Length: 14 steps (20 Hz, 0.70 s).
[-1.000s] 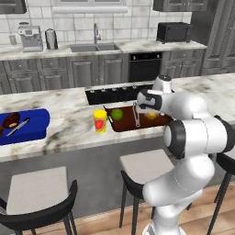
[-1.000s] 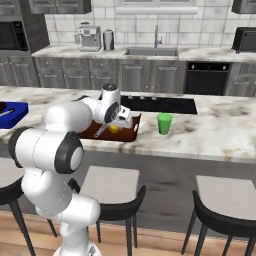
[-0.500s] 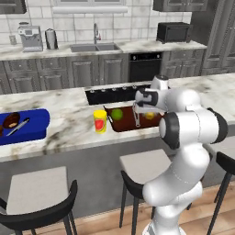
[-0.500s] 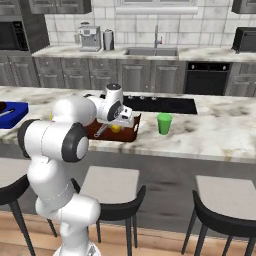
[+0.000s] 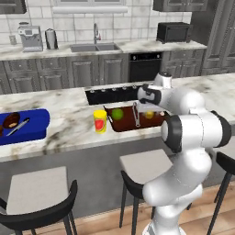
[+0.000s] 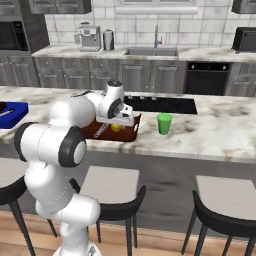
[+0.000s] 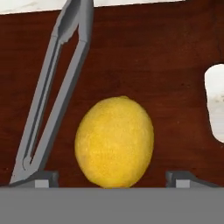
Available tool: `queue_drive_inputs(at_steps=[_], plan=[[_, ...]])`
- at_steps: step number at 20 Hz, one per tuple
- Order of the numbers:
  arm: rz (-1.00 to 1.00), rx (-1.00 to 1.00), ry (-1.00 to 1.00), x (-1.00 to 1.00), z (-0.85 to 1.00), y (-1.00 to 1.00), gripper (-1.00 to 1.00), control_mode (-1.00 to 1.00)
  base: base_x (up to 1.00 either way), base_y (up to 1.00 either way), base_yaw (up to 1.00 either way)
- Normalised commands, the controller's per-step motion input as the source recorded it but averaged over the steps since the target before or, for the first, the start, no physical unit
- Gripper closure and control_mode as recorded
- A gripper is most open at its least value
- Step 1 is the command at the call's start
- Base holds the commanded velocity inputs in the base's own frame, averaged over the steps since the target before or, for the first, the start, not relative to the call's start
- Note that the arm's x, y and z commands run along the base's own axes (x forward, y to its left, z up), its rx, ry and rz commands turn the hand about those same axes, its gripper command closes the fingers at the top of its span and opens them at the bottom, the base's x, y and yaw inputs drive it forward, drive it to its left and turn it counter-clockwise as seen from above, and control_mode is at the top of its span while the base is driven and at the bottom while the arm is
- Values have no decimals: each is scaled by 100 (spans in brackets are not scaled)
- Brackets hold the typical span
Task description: Gather the lemon and lime from the fridge and place them on a tray on the dining counter. Then gather the steak and chicken drumstick from the fridge and place them on the other tray.
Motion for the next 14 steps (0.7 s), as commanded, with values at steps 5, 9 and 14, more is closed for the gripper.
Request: queue_drive_inputs(at_steps=[5,9,14], plan=[[0,0,0,-55,41,0,-100,-100,0,0,0],[1,0,-1,-69,45,0,-100,-100,0,0,0],[1,0,-2,-91,44,4,-100,-100,0,0,0]])
